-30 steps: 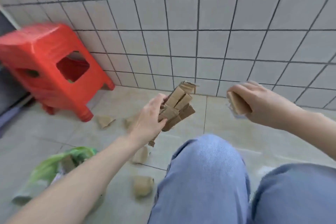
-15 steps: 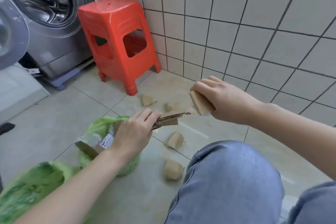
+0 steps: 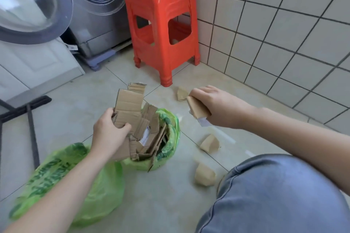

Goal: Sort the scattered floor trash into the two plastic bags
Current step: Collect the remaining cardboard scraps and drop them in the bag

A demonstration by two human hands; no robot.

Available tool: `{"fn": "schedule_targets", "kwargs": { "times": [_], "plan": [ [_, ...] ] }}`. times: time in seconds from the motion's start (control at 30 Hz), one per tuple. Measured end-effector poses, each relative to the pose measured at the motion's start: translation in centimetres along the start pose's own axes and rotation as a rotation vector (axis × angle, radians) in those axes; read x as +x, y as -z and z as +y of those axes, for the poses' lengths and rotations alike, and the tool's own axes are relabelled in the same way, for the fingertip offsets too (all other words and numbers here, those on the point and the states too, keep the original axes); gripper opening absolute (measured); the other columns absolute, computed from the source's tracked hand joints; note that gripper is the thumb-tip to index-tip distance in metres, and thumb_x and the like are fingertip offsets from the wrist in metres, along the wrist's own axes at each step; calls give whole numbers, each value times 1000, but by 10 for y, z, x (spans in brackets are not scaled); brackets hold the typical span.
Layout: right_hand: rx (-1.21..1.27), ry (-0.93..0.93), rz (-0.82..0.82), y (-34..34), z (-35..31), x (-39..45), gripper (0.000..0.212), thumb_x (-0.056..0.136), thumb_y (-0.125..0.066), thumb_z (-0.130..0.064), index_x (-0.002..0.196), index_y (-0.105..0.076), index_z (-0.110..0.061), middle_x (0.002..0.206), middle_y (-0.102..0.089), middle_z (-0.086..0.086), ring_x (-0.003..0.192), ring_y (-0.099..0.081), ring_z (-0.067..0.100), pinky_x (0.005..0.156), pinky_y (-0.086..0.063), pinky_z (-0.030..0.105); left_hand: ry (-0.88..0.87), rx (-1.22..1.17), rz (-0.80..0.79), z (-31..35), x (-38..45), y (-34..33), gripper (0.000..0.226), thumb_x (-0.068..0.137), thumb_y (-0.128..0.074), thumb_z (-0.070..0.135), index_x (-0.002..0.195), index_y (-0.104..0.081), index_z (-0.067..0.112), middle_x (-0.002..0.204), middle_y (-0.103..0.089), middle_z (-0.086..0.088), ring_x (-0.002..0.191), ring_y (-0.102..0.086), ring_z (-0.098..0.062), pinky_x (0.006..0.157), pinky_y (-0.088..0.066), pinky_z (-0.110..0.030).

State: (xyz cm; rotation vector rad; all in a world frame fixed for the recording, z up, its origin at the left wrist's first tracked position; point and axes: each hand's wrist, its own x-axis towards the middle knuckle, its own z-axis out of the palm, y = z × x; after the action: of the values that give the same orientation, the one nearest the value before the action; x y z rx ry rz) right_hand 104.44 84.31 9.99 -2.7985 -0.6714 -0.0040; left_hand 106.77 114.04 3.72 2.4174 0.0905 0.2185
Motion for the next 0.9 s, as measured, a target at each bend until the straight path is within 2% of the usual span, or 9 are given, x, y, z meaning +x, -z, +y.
{"fn": "schedule_targets", "kwargs": {
  "times": [0.17,0.3,0.4,0.5,0.57,0.67,0.77,0.83,0.9],
  "plan": [
    [-20,-14,-3,-4,6,9,28,79,-53,-8,106,-46,-13,99,-54,3,93,-48,27,69,-35,29,9,91,-4,-20,14,-23,22,76,-67,10,95,-55,12,88,-62,-1,81,-54,-25,70,-39,-31],
    [-12,-61,-16,-10,11,-5,30,78,-50,-7,107,-46,-10,99,-52,2,92,-46,26,64,-28,28,-82,187,-128,-32,13,-60,23,78,-63,10,98,-54,14,93,-59,-3,85,-53,-25,71,-43,-34],
    [-48,-75,-66,-16,19,-13,31,77,-51,-7,107,-45,-12,96,-49,0,91,-45,25,63,-32,29,-39,261,-251,-32,18,-81,22,82,-60,9,102,-49,10,92,-56,-4,84,-51,-24,69,-41,-33],
    [-10,-112,-83,-20,24,-14,32,78,-52,-9,109,-45,-12,94,-45,-4,91,-44,23,59,-27,26,16,299,-383,-31,30,-93,27,85,-59,6,107,-45,6,93,-60,-13,81,-55,-29,65,-44,-36],
    [17,-123,-98,-25,25,-13,31,79,-52,-12,109,-45,-12,94,-44,-5,92,-43,22,62,-30,27,46,298,-400,-34,36,-98,31,86,-58,6,114,-42,5,93,-61,-15,81,-57,-30,66,-48,-38],
    [31,-103,-136,-32,23,-11,27,80,-54,-16,106,-44,-12,98,-51,0,93,-45,24,67,-36,31,61,296,-385,-38,34,-102,35,89,-56,4,119,-39,2,80,-58,-14,73,-58,-31,61,-46,-38],
    [11,-73,-148,-29,20,-8,28,80,-52,-11,107,-45,-12,96,-49,-1,92,-46,24,70,-41,35,37,298,-390,-35,25,-105,37,91,-53,3,123,-35,0,73,-54,-10,69,-58,-29,61,-50,-43],
    [-18,-38,-130,-23,16,-6,30,79,-52,-8,109,-46,-12,92,-44,-3,89,-43,22,68,-35,32,71,274,-416,-28,21,-103,37,93,-52,5,124,-33,0,79,-54,-10,74,-55,-29,66,-49,-42],
    [-70,9,-105,-17,15,-5,32,78,-51,-7,109,-46,-12,90,-41,-5,86,-41,21,67,-32,30,140,237,-466,-22,20,-98,45,93,-54,10,130,-30,0,102,-56,-18,90,-53,-32,77,-47,-42]
  ]
}}
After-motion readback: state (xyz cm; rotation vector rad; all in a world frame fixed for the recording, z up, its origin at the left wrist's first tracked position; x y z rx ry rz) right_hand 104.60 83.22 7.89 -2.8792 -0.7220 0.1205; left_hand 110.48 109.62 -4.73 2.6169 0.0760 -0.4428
